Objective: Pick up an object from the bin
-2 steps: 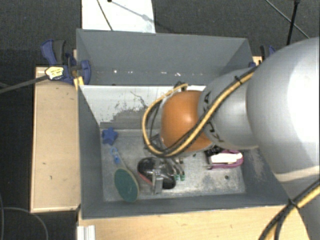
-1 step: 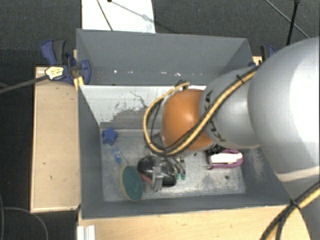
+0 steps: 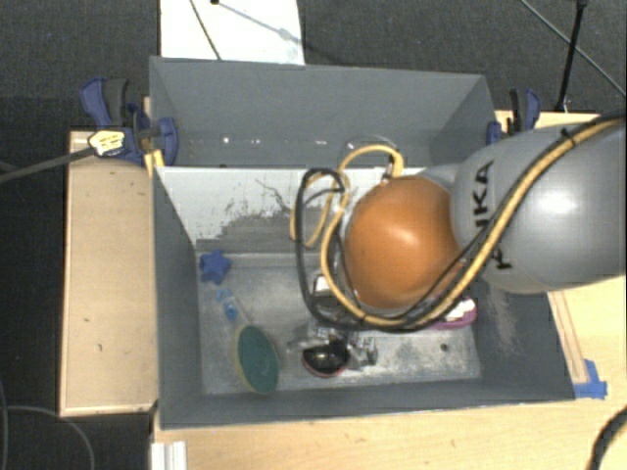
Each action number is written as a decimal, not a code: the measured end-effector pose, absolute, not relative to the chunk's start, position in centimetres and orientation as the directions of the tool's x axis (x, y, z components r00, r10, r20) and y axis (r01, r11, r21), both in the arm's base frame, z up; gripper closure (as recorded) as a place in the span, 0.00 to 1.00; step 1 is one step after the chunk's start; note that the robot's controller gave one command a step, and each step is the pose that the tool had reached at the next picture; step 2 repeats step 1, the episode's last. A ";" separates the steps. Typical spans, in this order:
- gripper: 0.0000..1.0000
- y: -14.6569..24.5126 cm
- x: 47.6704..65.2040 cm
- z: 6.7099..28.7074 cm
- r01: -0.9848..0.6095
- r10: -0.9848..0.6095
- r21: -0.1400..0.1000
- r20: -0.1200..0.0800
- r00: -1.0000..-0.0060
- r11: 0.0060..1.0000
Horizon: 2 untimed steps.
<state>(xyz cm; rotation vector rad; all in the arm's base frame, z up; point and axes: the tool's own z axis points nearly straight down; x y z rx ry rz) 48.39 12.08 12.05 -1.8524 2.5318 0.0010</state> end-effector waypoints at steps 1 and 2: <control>1.00 11.1 49.9 24.2 -0.941 -0.941 -0.008 -0.005 -0.338 0.338; 1.00 11.1 49.9 24.2 -0.941 -0.941 -0.008 -0.005 -0.338 0.338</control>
Offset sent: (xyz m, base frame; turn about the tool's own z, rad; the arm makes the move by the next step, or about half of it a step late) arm 0.0129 -0.0101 0.1168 0.0322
